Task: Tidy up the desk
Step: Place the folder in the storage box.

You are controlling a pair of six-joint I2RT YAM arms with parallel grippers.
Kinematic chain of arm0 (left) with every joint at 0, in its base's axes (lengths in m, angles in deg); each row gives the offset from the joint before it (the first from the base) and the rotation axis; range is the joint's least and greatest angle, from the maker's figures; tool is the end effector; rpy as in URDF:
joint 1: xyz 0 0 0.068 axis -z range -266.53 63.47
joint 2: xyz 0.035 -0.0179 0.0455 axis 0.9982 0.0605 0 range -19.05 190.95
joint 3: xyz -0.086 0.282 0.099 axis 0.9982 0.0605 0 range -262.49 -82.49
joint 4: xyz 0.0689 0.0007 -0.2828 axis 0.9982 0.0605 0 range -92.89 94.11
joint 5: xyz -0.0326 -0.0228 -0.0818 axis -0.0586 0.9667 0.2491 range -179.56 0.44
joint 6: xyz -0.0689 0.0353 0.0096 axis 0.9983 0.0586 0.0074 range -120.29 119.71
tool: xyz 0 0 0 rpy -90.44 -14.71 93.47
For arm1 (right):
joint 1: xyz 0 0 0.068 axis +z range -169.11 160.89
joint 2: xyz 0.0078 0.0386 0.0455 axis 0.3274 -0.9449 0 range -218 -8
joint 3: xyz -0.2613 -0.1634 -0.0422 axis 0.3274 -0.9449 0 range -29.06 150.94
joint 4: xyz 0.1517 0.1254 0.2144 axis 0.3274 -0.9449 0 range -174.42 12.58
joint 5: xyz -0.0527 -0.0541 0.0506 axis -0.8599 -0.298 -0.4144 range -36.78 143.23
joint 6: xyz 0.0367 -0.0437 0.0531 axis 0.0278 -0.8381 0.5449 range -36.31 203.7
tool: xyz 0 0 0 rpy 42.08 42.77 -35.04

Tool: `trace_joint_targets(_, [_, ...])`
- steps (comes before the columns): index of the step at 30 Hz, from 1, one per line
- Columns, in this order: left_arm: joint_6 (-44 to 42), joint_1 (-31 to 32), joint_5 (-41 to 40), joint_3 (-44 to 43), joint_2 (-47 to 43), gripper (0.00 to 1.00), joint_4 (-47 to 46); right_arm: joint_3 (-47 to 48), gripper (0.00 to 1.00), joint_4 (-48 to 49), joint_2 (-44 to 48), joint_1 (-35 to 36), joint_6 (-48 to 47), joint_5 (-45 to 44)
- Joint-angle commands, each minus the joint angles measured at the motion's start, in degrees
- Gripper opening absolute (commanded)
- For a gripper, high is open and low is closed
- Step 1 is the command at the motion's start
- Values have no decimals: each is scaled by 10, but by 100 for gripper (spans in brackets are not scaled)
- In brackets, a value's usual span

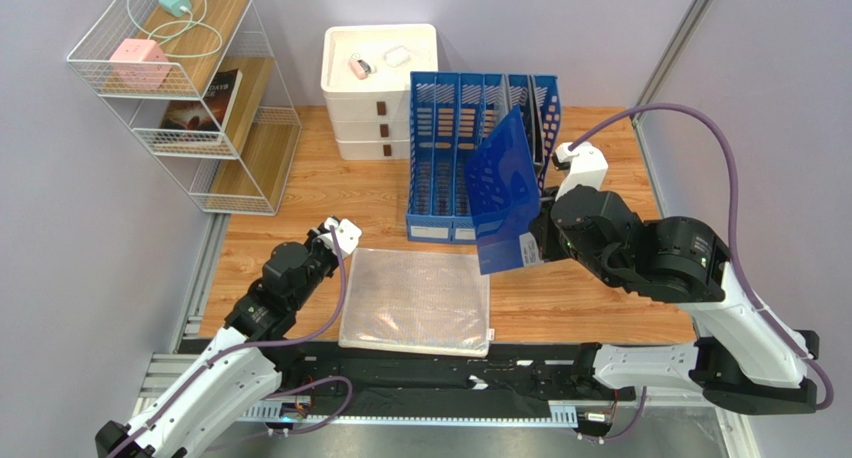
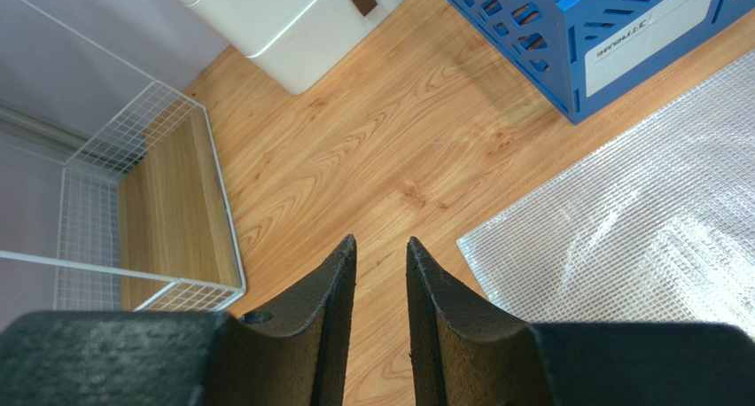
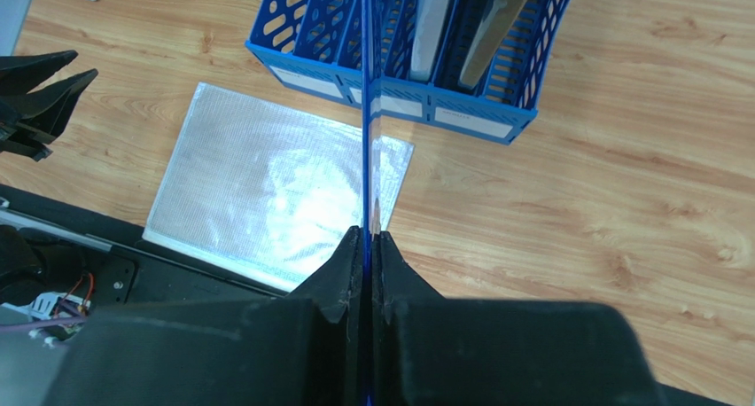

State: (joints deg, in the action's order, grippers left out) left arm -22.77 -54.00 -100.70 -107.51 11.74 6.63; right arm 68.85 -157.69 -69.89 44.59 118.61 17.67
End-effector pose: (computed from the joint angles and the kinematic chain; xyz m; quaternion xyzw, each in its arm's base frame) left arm 0.1544 -0.0832 0.2638 0.3132 0.7289 0.0240 0.6084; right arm 0.1043 0.1238 0.5026 -0.1031 0.8793 0.0973 0.4546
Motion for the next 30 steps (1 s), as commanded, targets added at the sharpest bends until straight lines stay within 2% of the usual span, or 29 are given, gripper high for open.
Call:
trace_joint_targets(1, [2, -3, -1, -1, -10, 34, -15, 63, 0, 39, -52, -1, -55, -36])
trace_joint_targets(10, [2, -3, 5, 1, -17, 34, -9, 167, 0, 78, -161, -5, -118, -87])
trace_joint_targets(18, [3, -3, 13, 2, -20, 34, -4, 237, 0, 99, -226, -75, -145, -72])
trace_joint_targets(23, [3, -3, 18, 4, -18, 34, -3, 268, 0, 125, -247, -139, -153, -26])
trace_joint_targets(30, [3, -3, 19, 5, -16, 34, -4, 359, 0, 125, -327, -183, -177, 6])
